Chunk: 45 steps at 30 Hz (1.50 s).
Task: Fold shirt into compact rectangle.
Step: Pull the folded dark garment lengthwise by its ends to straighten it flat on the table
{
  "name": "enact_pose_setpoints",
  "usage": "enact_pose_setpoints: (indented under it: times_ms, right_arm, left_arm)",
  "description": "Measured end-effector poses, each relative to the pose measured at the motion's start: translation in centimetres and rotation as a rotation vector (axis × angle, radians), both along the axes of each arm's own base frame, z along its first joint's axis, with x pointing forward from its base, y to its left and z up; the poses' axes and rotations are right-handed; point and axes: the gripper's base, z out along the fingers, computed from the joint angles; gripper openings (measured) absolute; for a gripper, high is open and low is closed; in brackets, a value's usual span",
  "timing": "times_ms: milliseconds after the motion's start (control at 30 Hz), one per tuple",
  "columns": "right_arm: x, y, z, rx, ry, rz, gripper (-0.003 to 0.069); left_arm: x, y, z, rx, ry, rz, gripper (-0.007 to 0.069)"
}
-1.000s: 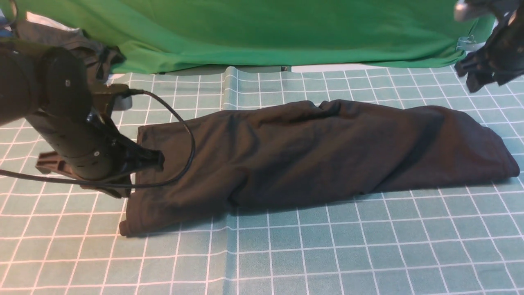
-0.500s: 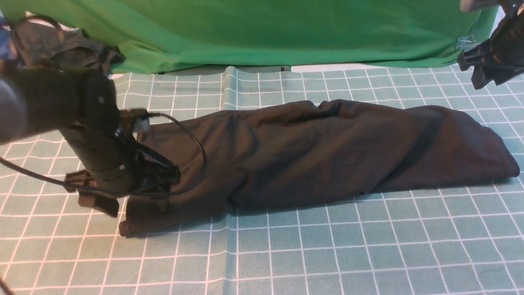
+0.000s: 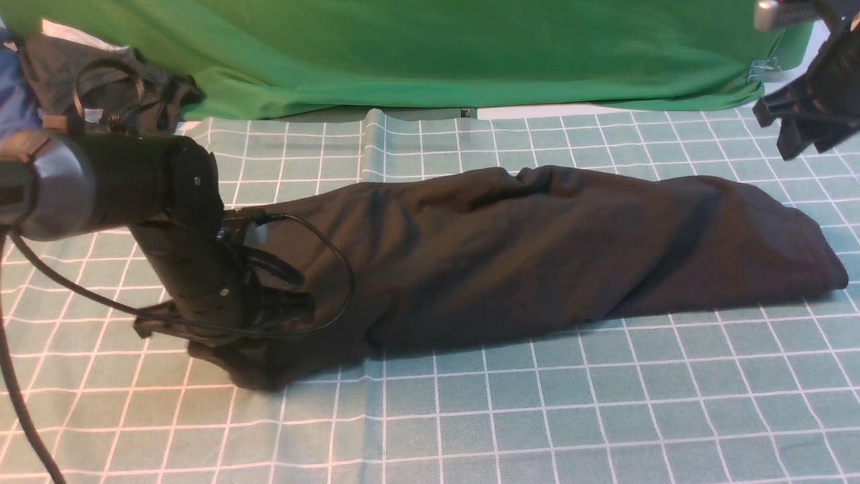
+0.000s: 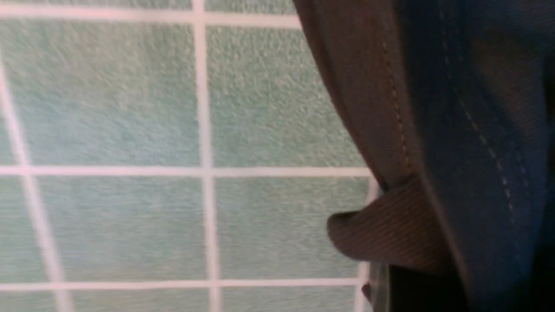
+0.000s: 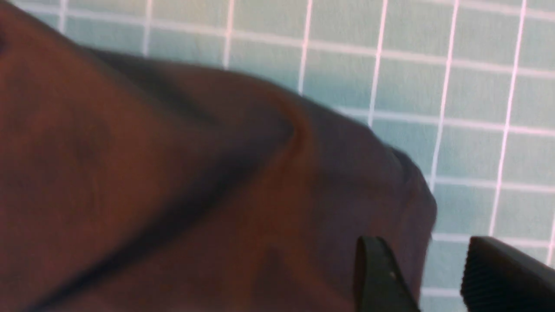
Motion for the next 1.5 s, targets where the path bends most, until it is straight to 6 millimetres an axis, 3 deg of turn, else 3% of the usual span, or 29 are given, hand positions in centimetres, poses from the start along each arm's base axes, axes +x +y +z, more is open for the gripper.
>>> enact_pose_setpoints:
  times_ms: [267,433,567,700,767,900,967,1033,1133,1233,1400,1500]
  right_arm:
    - [-2.2,-0.1,-0.6,-0.007,0.116,0.021,0.0274]
    - [-4.2,-0.3,-2.0,0.001,0.196,0.014,0.0296]
    - [-4.6,-1.0,-3.8,0.050,0.203,-0.023,0.0412]
    - [-4.0,-2.6,-5.7,0.083,0.192,-0.080,0.0605]
    - [-3.5,-3.1,-7.2,0.085,0.215,-0.096,0.0633]
    - [-2.8,-3.2,-9.8,0.092,0.258,-0.106,0.0619]
    - [-2.3,-3.0,-11.7,0.113,0.279,-0.114,0.0578]
    - [-2.2,-3.0,-12.2,0.118,0.283,-0.107,0.0533]
    - [-2.3,-2.8,-12.5,0.131,0.298,-0.070,0.0225]
    - [-2.7,-2.7,-11.7,0.136,0.320,-0.056,0.0080]
    - [-4.9,-2.9,-9.6,0.119,0.369,-0.073,0.0043]
    - [-7.5,-3.2,-8.3,0.114,0.369,-0.107,0.0044]
  left_arm:
    - [-1.6,1.8,4.5,0.155,-0.063,-0.101,0.0129]
    - [-1.8,2.0,5.3,0.179,-0.094,-0.121,0.0129]
    - [-1.8,2.2,5.4,0.201,-0.096,-0.139,0.0129]
    - [-1.6,2.3,5.4,0.207,-0.114,-0.152,0.0129]
    - [-1.5,2.2,5.4,0.205,-0.126,-0.156,0.0129]
    - [-1.4,2.2,5.4,0.197,-0.135,-0.153,0.0129]
    - [-1.4,2.2,5.3,0.194,-0.136,-0.151,0.0129]
    - [-1.4,2.1,5.4,0.192,-0.139,-0.150,0.0129]
    - [-1.4,2.0,5.3,0.181,-0.146,-0.146,0.0129]
    - [-1.4,1.9,5.4,0.169,-0.147,-0.138,0.0129]
    - [-2.1,1.7,6.0,0.133,-0.129,-0.111,0.0129]
    - [-3.2,1.9,6.6,0.124,-0.126,-0.102,0.0129]
